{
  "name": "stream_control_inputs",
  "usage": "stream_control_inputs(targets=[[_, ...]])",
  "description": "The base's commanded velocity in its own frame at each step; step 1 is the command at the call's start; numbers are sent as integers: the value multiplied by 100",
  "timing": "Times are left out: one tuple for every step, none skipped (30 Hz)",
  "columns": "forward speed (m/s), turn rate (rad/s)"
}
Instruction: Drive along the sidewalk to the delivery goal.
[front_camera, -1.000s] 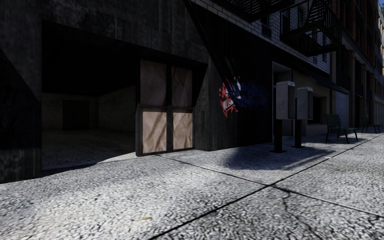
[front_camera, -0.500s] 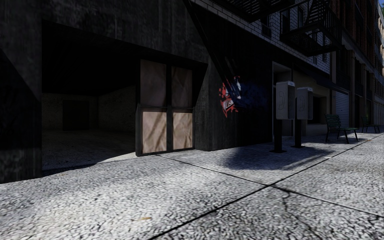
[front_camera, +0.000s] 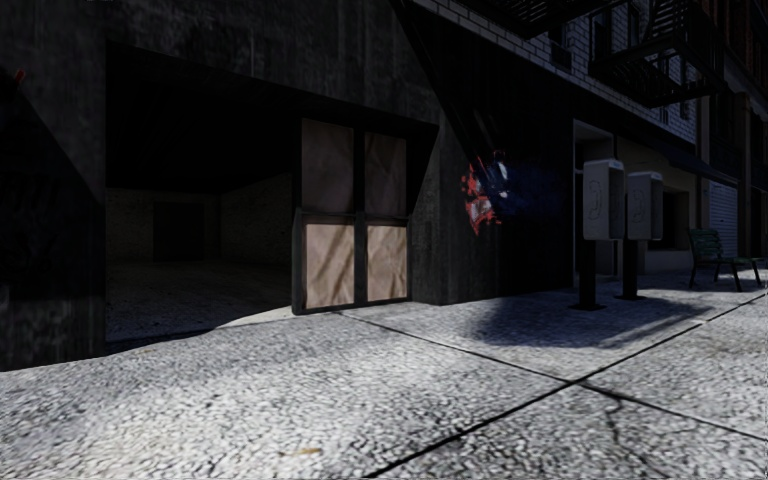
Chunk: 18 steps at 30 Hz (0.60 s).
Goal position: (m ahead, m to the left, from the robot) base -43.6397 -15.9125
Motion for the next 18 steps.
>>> stream_control_inputs(targets=[[60, 60], [60, 60], [60, 61], [60, 62], [60, 62], [60, 62], [60, 62], [60, 65], [60, 67], [60, 68], [60, 68], [60, 69], [61, 70], [64, 73], [64, 73], [67, 76], [70, 78], [72, 80]])
